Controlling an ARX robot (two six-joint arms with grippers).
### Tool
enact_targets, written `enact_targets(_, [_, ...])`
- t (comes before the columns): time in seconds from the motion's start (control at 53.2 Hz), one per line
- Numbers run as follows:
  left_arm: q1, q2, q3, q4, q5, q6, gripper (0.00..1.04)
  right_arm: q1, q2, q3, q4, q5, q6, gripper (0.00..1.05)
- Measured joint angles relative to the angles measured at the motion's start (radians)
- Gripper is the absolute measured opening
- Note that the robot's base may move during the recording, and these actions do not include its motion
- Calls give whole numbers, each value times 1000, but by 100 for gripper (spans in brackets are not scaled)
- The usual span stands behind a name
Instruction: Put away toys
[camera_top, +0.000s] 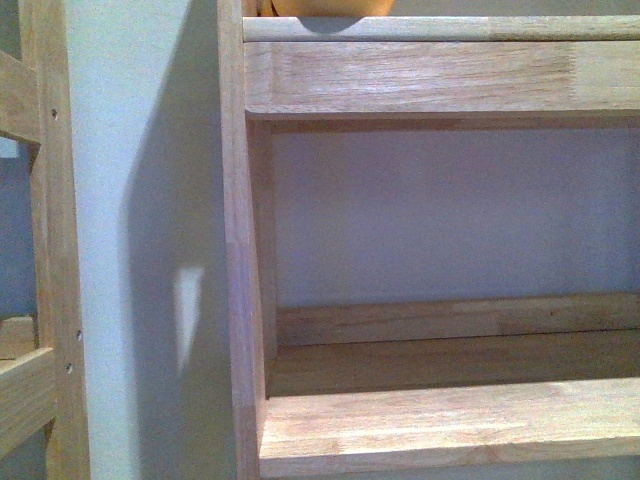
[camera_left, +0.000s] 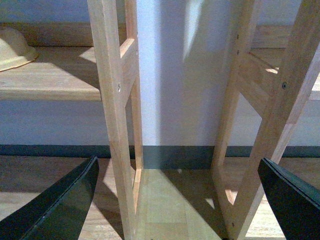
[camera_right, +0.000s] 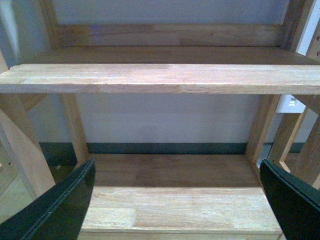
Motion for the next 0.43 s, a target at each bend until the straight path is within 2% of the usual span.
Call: enact_targets(0.433, [0,0,0,0,0,0,99,0,0,0,0,0,5,104])
